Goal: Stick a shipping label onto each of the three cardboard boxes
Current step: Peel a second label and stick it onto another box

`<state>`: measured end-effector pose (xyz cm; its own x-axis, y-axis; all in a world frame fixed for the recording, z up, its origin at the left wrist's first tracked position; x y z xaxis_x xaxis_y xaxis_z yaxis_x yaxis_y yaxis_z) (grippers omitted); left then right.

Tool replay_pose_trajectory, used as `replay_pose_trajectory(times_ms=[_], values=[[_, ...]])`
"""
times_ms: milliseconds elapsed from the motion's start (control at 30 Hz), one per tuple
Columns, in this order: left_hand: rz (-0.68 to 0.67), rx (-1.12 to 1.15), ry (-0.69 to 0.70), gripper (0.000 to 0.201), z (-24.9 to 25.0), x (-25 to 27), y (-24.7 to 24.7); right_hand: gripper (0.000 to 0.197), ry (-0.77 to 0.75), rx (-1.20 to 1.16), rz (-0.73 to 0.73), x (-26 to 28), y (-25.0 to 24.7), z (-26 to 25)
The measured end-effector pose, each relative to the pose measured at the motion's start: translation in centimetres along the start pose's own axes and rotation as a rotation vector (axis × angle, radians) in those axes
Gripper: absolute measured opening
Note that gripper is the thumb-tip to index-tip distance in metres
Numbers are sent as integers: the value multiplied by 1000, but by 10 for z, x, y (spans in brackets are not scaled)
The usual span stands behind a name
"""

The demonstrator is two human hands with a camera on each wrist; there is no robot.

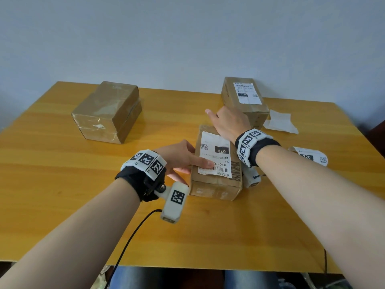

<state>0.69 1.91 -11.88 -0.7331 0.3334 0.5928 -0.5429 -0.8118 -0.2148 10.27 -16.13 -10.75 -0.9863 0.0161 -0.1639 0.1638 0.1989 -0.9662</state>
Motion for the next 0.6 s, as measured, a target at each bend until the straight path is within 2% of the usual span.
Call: replay_pose_trajectory(times_ms=[200, 300, 400, 533, 600], values=[[-5, 0, 8, 71, 3, 0, -2, 68, 27, -157, 20, -7, 5, 12], [-12, -9, 9, 67, 1, 0, -6, 75, 33, -228, -22, -7, 6, 15], [-13, -13, 16, 59, -1, 3, -11, 73, 33, -263, -48, -3, -1, 16], [29, -63, 40, 45, -4, 8, -16, 67, 21, -264, -94, 2, -1, 25], [73, -98, 44, 41, -4, 10, -19, 67, 4, -188, -132, 8, -4, 27]])
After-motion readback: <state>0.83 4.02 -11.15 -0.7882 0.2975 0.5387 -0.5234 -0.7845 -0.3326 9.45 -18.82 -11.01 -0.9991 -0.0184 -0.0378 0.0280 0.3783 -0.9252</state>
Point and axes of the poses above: each hand's wrist, its own x-axis away from the middle knuckle, its own y-axis out of the palm, z = x × y, the point moved 3 cm from there along -x, towards the middle knuckle, and after that the axes turned 6 degrees about y, right-handed, at the moved point
